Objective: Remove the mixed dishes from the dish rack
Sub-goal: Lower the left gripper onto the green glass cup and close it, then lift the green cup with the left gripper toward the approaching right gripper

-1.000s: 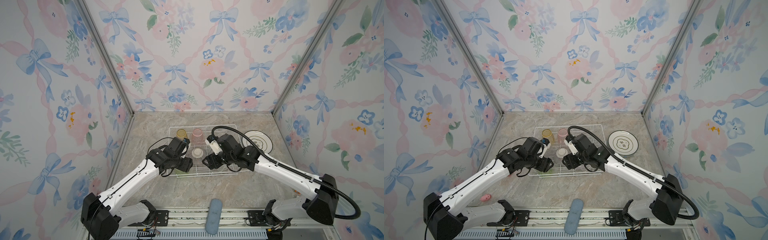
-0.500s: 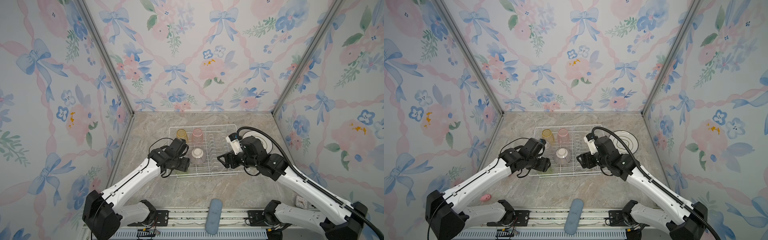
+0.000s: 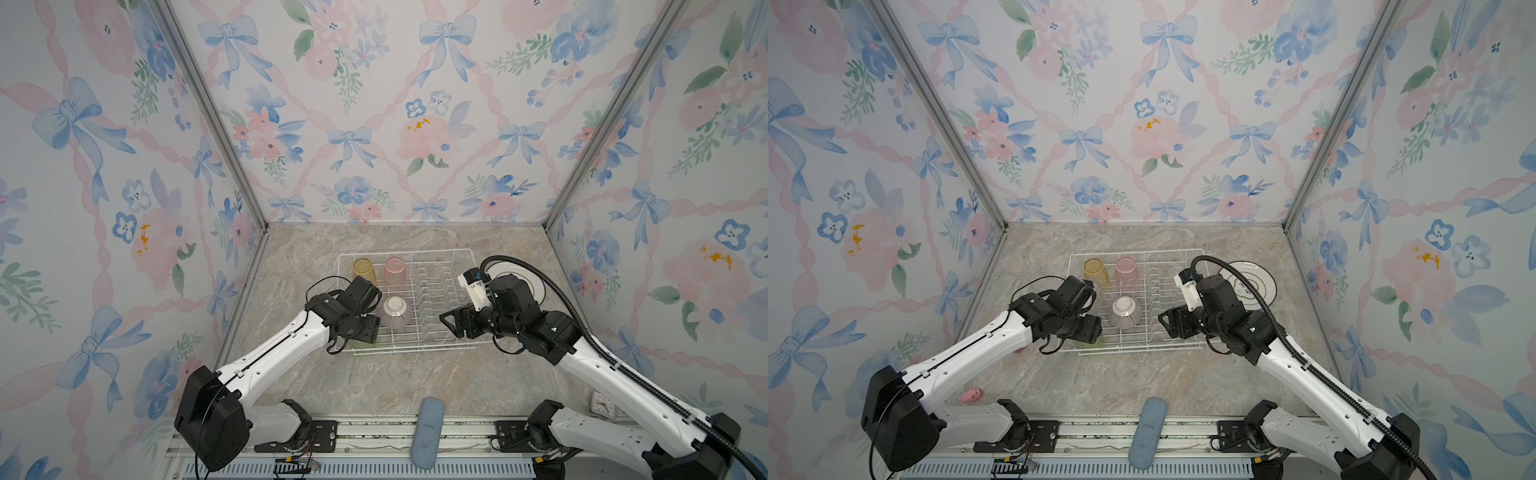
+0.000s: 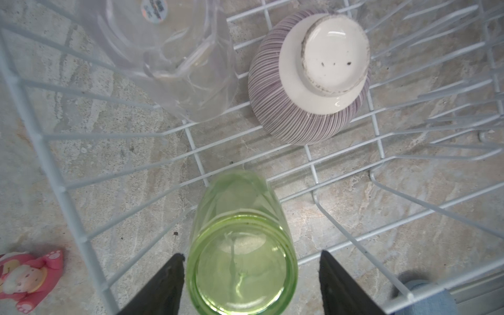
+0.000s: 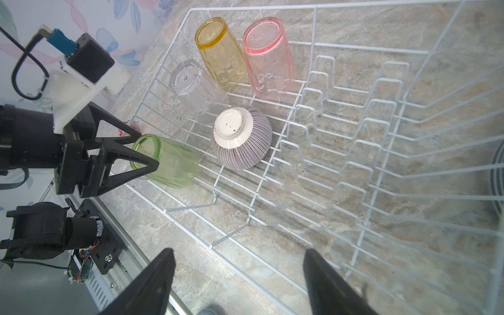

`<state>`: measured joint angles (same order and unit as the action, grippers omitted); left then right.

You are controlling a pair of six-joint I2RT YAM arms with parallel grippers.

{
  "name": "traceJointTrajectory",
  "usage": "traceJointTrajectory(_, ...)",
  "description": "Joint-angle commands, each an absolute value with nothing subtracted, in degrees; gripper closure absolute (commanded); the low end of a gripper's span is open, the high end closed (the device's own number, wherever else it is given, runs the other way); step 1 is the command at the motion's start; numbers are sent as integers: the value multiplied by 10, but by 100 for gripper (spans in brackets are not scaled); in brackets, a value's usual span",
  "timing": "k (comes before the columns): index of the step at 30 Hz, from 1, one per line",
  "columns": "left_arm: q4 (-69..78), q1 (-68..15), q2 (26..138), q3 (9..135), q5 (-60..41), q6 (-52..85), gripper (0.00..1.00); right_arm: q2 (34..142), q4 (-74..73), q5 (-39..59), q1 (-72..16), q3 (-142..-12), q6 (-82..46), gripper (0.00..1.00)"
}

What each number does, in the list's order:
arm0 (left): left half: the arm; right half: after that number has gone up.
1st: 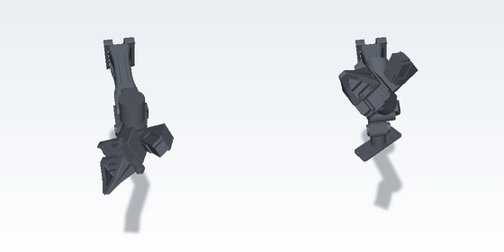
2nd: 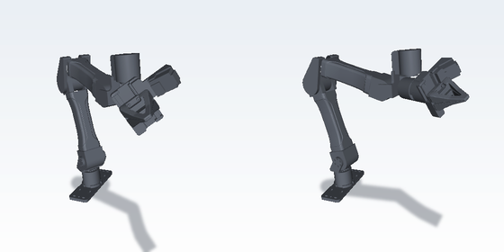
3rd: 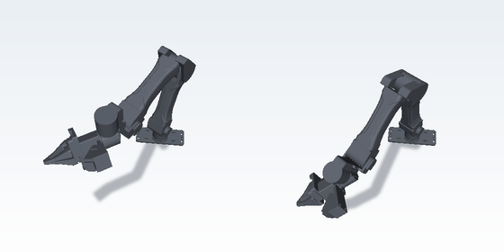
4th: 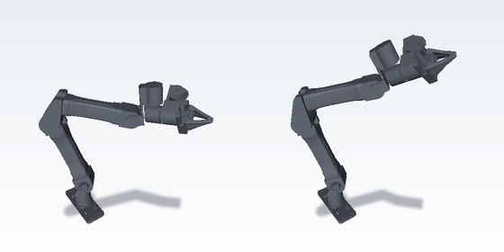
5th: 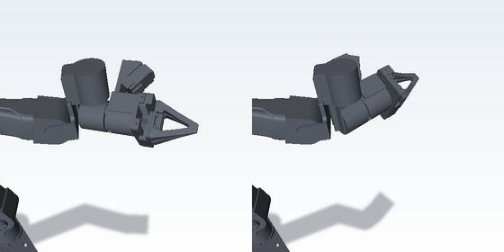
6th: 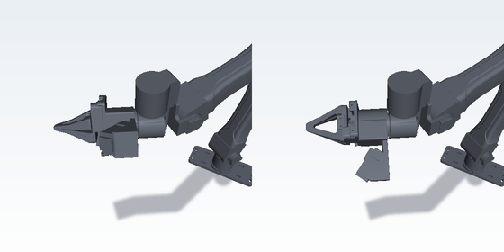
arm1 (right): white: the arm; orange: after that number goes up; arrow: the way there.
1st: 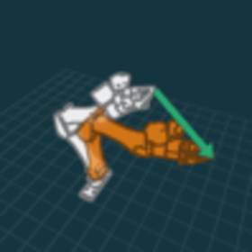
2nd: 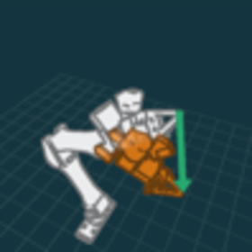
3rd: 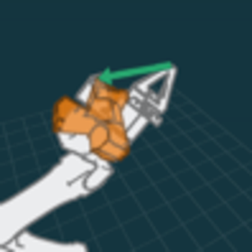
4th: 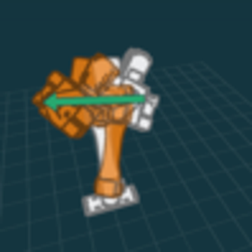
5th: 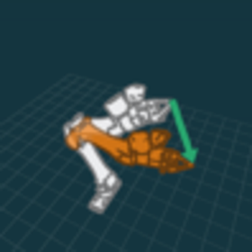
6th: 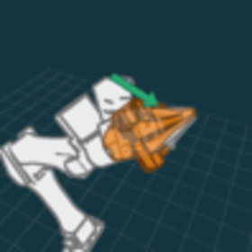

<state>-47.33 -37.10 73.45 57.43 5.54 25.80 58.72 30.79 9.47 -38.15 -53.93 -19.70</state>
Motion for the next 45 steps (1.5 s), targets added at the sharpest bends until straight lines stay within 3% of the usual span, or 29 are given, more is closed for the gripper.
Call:
traceJointTrajectory(1,-484,-368,743,569,57,266,27,576,307,107,-372,-531,-196,23)
traceJointTrajectory(21,-484,-370,808,556,61,262,28,572,300,115,-360,-519,-198,23)
traceJointTrajectory(26,-484,-370,814,559,54,257,39,573,299,117,-359,-517,-198,23)
traceJointTrajectory(30,-484,-370,812,559,52,256,59,576,295,121,-358,-515,-200,23)
traceJointTrajectory(36,-483,-369,796,576,55,251,62,575,281,130,-358,-506,-209,23)
traceJointTrajectory(45,-483,-352,778,614,31,229,63,576,214,218,-344,-478,-241,23)
